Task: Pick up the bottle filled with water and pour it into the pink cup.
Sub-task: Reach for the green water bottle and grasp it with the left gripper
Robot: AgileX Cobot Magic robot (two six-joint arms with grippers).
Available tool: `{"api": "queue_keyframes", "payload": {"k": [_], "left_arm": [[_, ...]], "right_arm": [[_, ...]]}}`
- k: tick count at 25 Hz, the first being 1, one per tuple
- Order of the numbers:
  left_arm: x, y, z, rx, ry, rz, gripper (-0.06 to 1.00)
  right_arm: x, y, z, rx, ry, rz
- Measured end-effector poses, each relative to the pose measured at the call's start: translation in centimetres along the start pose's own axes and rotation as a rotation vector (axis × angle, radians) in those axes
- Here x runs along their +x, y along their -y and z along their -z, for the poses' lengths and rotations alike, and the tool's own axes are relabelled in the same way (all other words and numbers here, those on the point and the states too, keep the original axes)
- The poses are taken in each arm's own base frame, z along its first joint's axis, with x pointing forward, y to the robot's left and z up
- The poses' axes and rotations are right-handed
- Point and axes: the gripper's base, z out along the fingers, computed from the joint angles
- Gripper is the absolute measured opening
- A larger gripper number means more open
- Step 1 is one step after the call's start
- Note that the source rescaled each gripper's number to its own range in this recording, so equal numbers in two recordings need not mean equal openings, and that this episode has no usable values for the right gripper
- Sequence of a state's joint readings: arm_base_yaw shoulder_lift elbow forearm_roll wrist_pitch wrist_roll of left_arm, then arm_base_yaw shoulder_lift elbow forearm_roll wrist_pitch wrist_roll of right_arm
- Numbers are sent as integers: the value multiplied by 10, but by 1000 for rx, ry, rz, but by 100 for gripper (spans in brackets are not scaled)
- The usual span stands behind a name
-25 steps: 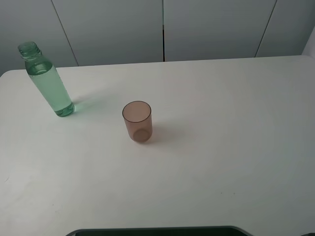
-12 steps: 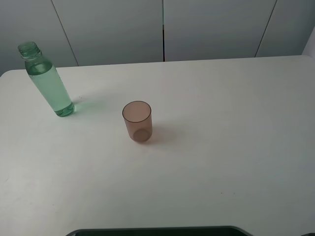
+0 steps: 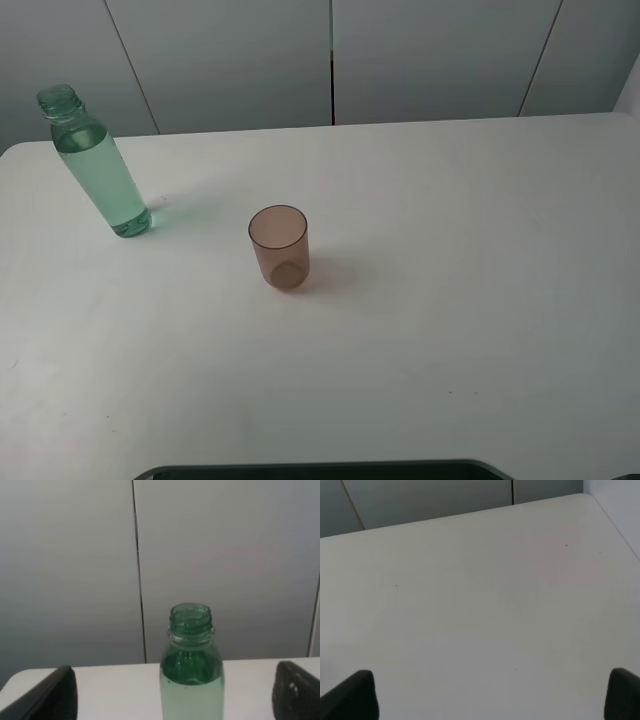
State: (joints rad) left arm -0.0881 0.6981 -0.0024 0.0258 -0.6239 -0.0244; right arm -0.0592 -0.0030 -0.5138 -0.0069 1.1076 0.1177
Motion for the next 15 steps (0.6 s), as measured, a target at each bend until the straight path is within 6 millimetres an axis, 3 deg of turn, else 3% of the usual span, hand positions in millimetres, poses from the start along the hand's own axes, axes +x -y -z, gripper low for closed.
{"api": "queue_keyframes", "payload": {"k": [15], "left_arm": [[29,-7,-38,-66,-50,-33,99]], "right_arm": [[0,0,0,0,0,0]]}}
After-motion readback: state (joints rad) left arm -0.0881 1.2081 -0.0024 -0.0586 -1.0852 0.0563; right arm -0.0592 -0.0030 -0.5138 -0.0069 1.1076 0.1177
